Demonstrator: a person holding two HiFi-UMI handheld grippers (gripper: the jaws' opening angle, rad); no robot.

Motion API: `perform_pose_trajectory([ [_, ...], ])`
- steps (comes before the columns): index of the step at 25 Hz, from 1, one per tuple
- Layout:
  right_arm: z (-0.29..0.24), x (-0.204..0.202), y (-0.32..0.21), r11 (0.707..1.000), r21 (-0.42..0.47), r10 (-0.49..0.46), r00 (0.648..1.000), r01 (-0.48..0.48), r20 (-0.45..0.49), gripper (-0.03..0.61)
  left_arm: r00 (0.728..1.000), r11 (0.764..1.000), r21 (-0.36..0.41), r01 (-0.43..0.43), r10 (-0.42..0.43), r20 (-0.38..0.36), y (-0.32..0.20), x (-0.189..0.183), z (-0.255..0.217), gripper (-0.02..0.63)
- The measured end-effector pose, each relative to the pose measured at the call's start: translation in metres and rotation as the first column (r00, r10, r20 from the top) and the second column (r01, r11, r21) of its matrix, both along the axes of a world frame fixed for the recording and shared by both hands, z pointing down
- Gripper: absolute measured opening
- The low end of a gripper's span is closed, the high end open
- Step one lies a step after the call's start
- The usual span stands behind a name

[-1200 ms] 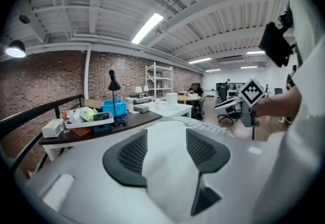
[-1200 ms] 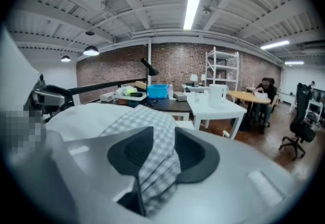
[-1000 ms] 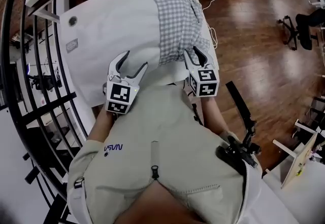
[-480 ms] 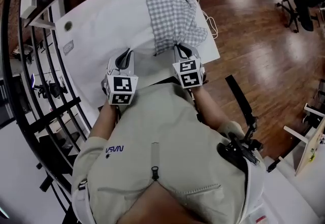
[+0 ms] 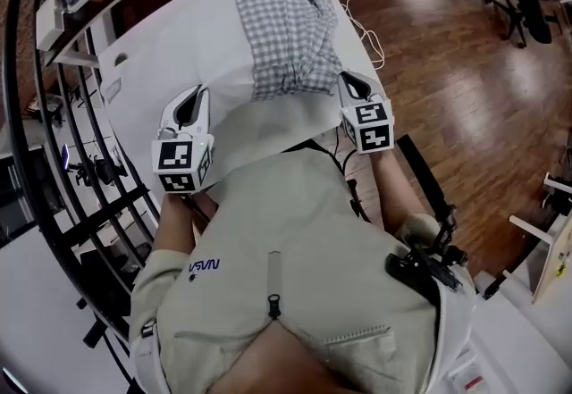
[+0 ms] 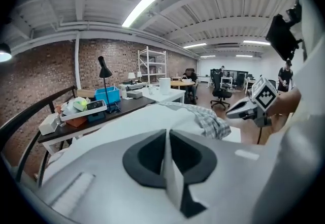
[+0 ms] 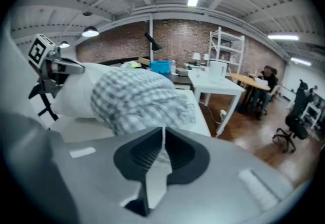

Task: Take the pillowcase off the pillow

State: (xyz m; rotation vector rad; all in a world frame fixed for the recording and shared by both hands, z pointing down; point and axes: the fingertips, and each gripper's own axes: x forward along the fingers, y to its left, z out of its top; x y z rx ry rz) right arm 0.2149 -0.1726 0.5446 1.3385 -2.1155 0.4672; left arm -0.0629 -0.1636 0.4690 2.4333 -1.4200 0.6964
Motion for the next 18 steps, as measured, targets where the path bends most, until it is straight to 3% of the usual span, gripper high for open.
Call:
perform_pose_trajectory([
  [3,-0.001,-0.072,0.026,0.993,-0.015,-0.117,0.983,0.120,0.145,0.163,0.999,0.999,-0.030,-0.040,0.039,-0.025,0.016,0.022,0.009,0.015],
  [5,0.006,-0.098,0.029,0.991,-0.027,-0.125,0.977,0.132,0.175,0.192,0.998,0.998,-0.037,-0.046,0.044,-0.039,0.023,0.031,0.013,0.015],
  [6,0.010,-0.104,0.027,0.991,-0.030,-0.128,0.981,0.133,0.146,0.207,0.998,0.998,-0.037,-0.047,0.045,-0.044,0.026,0.034,0.014,0.015],
  [7,0.013,-0.105,0.023,0.991,-0.028,-0.129,0.987,0.133,0.094,0.201,0.998,0.998,-0.035,-0.047,0.045,-0.046,0.027,0.034,0.014,0.015],
  [8,0.016,-0.103,0.020,0.991,-0.026,-0.129,0.991,0.130,0.042,0.115,0.998,0.998,-0.030,-0.046,0.044,-0.046,0.027,0.034,0.014,0.015],
  [10,0.016,-0.093,0.016,0.993,-0.024,-0.118,0.993,0.118,-0.005,0.056,0.998,0.999,-0.015,-0.041,0.040,-0.048,0.027,0.031,0.009,0.015],
  [18,0.003,-0.014,0.010,0.994,0.036,0.104,0.990,-0.101,-0.098,0.025,0.990,1.000,0.013,0.023,-0.021,-0.138,0.018,0.016,-0.013,0.014],
])
